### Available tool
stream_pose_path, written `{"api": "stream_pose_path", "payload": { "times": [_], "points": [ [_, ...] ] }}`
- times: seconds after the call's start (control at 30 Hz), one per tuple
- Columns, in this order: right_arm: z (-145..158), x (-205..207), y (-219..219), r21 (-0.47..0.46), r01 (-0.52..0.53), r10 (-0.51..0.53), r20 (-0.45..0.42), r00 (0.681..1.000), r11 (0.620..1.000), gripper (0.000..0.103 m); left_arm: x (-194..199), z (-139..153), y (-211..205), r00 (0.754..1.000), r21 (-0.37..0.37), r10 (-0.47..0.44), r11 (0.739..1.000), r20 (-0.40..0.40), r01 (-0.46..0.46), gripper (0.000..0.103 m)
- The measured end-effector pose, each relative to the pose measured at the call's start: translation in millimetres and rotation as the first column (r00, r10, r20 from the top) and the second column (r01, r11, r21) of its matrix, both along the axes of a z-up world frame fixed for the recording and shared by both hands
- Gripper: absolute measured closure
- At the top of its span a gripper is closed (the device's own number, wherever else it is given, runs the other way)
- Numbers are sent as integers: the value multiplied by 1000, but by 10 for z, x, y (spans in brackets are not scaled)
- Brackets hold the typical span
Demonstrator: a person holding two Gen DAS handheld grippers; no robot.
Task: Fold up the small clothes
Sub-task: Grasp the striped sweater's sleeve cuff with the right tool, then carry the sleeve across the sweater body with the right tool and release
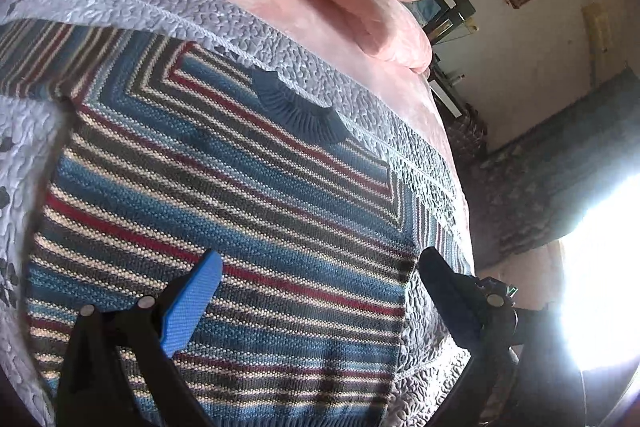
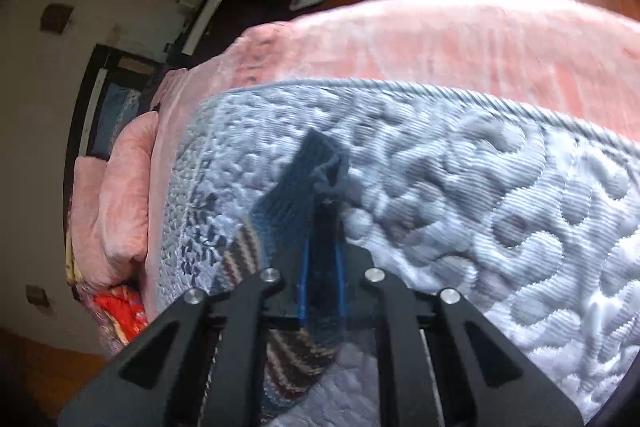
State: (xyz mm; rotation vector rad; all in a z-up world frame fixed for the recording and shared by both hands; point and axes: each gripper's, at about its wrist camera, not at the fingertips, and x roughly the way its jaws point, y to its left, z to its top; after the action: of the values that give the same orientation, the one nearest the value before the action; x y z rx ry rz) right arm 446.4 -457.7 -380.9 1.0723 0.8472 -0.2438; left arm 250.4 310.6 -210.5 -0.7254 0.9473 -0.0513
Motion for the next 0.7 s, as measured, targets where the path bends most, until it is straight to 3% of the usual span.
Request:
{"api": "stream_pose_path", "payload": {
  "times": [0.17, 0.33, 0.5, 0.7],
  "points": [
    [488, 69, 387, -105, -101, 109, 76, 991, 989, 95, 41, -13, 80, 1000, -32, 7, 999, 1, -7, 4],
    [1023, 121, 922, -182, -207, 237, 159, 959, 961, 95, 128, 151, 81, 999, 43, -16, 999, 39, 15, 4],
    [1490, 109, 1577, -243, -313, 369, 231, 900, 918, 95, 288, 360, 55, 993, 73, -86, 994, 81, 80, 4],
    [1767, 78, 2328, -287, -405, 480, 276, 833, 868, 95, 596, 495, -46, 984, 90, -168, 983, 53, 163, 4]
  ]
}}
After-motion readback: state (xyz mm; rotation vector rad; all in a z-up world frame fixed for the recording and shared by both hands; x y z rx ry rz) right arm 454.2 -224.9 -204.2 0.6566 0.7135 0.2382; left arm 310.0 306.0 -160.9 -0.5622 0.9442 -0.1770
